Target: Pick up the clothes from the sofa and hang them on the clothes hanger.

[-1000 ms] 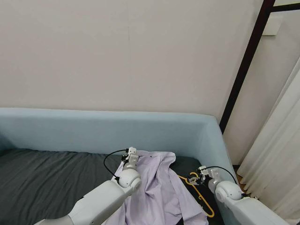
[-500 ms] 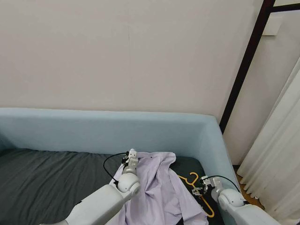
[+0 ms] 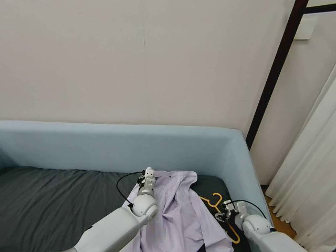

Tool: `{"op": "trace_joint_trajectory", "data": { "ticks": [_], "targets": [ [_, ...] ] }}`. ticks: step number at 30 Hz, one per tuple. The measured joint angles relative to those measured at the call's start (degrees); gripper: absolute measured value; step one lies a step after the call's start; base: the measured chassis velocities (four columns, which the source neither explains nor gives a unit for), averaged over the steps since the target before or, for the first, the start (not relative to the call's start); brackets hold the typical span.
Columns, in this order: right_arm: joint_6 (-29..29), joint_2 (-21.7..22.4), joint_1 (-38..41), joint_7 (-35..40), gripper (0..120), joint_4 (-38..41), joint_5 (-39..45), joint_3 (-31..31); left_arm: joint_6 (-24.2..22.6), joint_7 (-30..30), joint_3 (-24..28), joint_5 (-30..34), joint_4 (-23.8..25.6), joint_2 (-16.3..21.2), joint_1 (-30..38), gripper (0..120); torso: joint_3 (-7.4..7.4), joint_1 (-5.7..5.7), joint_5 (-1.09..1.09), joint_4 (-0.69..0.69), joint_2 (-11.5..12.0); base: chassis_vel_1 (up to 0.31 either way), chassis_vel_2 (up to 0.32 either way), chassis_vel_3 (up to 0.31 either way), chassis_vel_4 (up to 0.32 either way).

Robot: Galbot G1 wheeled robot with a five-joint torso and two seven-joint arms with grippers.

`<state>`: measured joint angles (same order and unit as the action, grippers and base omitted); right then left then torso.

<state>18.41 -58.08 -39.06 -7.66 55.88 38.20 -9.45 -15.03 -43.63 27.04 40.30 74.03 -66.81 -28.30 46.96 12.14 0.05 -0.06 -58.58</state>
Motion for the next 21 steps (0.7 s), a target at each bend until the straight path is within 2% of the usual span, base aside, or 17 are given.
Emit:
{"op": "trace_joint_trajectory", "data": {
  "ticks": [3, 7, 9, 12, 21],
  "targets": [
    [0.8, -0.1, -0.1, -0.2, 37, -0.3, 1.2, 0.4, 0.1, 0.2, -0.2, -0.2, -0.1, -0.1, 0.0, 0, 0.00, 0.00, 0.00, 0.00, 0.0, 0.000, 0.000, 0.000, 0.000],
    [1.9, -0.3, -0.1, -0.4, 26, -1.0, 2.9, 1.3, 0.3, 0.3, -0.2, -0.3, -0.1, -0.1, 0.1, 0, 0.00, 0.00, 0.00, 0.00, 0.0, 0.000, 0.000, 0.000, 0.000],
    [2.5, -0.3, 0.1, -1.1, 14, -1.5, 3.7, 1.8, 0.4, 0.3, -0.2, -0.3, -0.1, 0.0, 0.2, 0, 0.00, 0.00, 0.00, -0.01, 0.0, 0.000, 0.000, 0.000, 0.000],
    [2.6, -0.2, 0.1, -1.7, 7, -1.7, 3.7, 1.9, 0.4, 0.4, -0.2, -0.3, -0.1, 0.0, 0.2, 0, 0.00, 0.00, 0.00, -0.01, 0.0, 0.000, 0.000, 0.000, 0.000],
    [2.0, -0.1, 0.0, -2.1, 4, -1.4, 3.6, 2.0, 0.4, 0.4, 0.0, -0.3, -0.1, -0.5, 0.1, 0, 0.01, 0.00, 0.00, -0.03, 0.0, 0.000, 0.000, 0.000, 0.000]
  ]
}}
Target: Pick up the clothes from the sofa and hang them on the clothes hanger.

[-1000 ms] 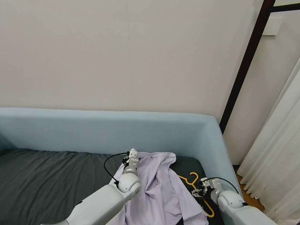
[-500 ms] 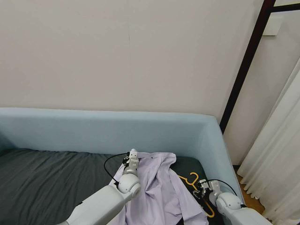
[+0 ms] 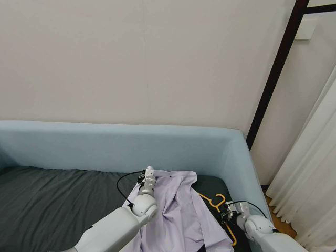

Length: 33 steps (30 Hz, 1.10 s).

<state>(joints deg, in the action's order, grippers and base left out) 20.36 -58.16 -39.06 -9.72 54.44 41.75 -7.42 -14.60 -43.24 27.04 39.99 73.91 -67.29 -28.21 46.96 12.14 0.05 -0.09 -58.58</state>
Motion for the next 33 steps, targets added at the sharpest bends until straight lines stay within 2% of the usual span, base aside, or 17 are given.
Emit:
{"op": "trace_joint_trajectory", "data": {
  "ticks": [9, 12, 26, 33],
  "targets": [
    [-3.5, -0.2, 1.5, 0.3, 4, 0.6, -4.2, 1.6, 0.0, 0.0, 0.2, 0.2, 0.0, 0.1, 0.1, 0, 0.00, 0.00, 0.01, 0.01, 0.0, 0.000, 0.000, 0.000, 0.000],
    [-5.7, -0.9, 3.3, 2.6, 4, 0.5, -4.0, 1.8, 0.0, -0.1, 0.3, 0.3, 0.1, 0.2, 0.1, 0, 0.00, 0.01, 0.00, 0.02, 0.0, 0.000, 0.000, 0.000, 0.000],
    [-6.0, -1.9, 9.9, 5.6, 4, -2.9, -1.4, 2.0, 0.0, -0.5, 0.2, 1.3, 2.2, 2.1, -0.3, 0, 0.00, 0.01, 0.00, 0.03, 0.0, 0.000, 0.000, 0.000, 0.000],
    [-10.0, 0.7, 8.3, 10.1, 4, 6.0, -4.4, 1.4, 0.1, -0.5, 0.0, 1.4, 2.9, 2.4, -0.8, 0, 0.00, 0.01, 0.00, 0.02, 0.0, 0.000, 0.000, 0.000, 0.000]
  ]
}}
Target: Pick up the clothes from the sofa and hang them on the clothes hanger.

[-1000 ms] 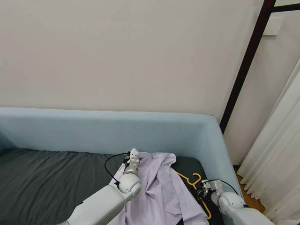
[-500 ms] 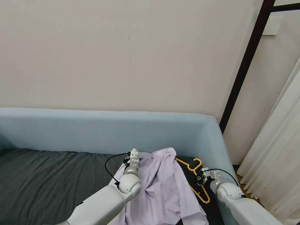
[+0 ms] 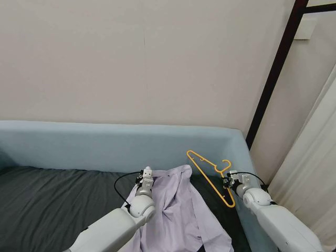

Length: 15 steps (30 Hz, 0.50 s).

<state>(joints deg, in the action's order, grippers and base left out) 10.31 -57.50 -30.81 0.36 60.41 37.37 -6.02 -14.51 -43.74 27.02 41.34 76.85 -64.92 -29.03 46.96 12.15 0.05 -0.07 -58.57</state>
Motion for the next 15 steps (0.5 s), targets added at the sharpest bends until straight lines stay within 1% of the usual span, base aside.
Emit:
{"op": "trace_joint_trajectory", "data": {
  "ticks": [3, 6, 7, 11, 12, 15],
  "targets": [
    [-1.5, 0.9, -1.3, 1.4, 4, 3.3, -1.8, 0.0, 0.0, 0.0, 0.0, 0.1, 0.5, 0.2, 0.0, 0, 0.00, 0.00, 0.00, 0.00, 0.0, 0.000, 0.000, 0.000, 0.000],
    [-5.7, 2.9, -4.8, 2.8, 4, 9.2, -8.2, 1.0, 0.0, 0.0, 0.1, 0.6, 1.3, 0.8, 0.1, 0, 0.00, -0.01, -0.01, 0.01, 0.0, 0.000, 0.000, 0.000, 0.000],
    [-5.7, 2.9, -4.8, 2.8, 4, 9.2, -8.2, 1.0, 0.0, 0.0, 0.1, 0.6, 1.3, 0.8, 0.1, 0, 0.00, -0.01, -0.01, 0.01, 0.0, 0.000, 0.000, 0.000, 0.000],
    [-12.8, 5.0, -10.1, 4.4, 4, 13.5, -19.3, 4.1, -0.1, 0.0, 0.2, 1.7, 3.8, 2.7, 0.6, 0, 0.00, -0.01, -0.02, 0.00, 0.0, 0.000, 0.000, 0.000, 0.000],
    [-12.8, 5.0, -10.1, 4.4, 4, 13.5, -19.3, 4.1, -0.1, 0.0, 0.2, 1.7, 3.8, 2.7, 0.6, 0, 0.00, -0.01, -0.02, 0.00, 0.0, 0.000, 0.000, 0.000, 0.000],
    [-16.3, 6.7, -14.0, 6.0, 4, 15.9, -23.6, 5.7, 0.0, 0.1, 0.4, 2.1, 6.0, 4.6, 1.1, 0, 0.00, -0.01, -0.01, 0.00, 0.0, 0.000, 0.000, 0.000, 0.000]
  ]
}}
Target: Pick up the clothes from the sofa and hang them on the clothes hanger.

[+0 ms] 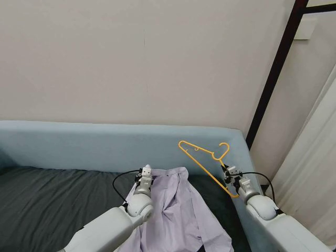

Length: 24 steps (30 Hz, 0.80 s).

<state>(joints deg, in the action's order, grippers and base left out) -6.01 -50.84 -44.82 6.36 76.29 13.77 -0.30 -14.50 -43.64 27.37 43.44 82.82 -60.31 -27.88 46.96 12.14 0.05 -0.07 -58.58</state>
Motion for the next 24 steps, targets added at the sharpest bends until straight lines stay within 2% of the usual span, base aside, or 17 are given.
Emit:
{"op": "trace_joint_trajectory", "data": {
  "ticks": [6, 11, 13, 19, 24],
  "targets": [
    [-6.2, 1.6, -9.4, 3.3, 4, 3.4, -10.8, 4.3, -0.3, -0.1, -0.1, 1.8, 5.3, 4.0, 0.8, 0, 0.00, 0.00, 0.00, -0.02, 0.0, 0.000, 0.000, 0.000, 0.000],
    [-11.3, 1.2, -15.3, 6.0, 4, 5.8, -21.1, 6.9, -2.7, -1.6, -0.3, 4.3, 10.8, 6.5, 0.8, 0, 0.00, 0.00, 0.01, 0.00, 0.0, 0.000, 0.000, 0.000, 0.000],
    [-12.1, 1.0, -15.9, 6.4, 4, 6.2, -22.6, 7.3, -3.2, -1.9, -0.3, 4.5, 11.8, 6.8, 0.9, 0, 0.00, -0.01, 0.01, 0.00, 0.0, 0.000, 0.000, 0.000, 0.000],
    [-17.0, 0.2, -19.0, 8.0, 4, 9.6, -34.5, 8.1, -7.7, -4.3, -0.2, 7.2, 17.7, 8.8, 1.5, 0, 0.00, -0.01, 0.01, 0.01, 0.0, 0.000, 0.000, 0.000, 0.000],
    [-16.3, -0.4, -18.8, 8.5, 4, 11.3, -37.7, 5.5, -9.4, -5.8, -0.1, 8.6, 20.4, 9.3, 1.9, 0, 0.00, -0.01, 0.00, -0.01, 0.0, 0.000, 0.000, 0.000, 0.000]
  ]
}}
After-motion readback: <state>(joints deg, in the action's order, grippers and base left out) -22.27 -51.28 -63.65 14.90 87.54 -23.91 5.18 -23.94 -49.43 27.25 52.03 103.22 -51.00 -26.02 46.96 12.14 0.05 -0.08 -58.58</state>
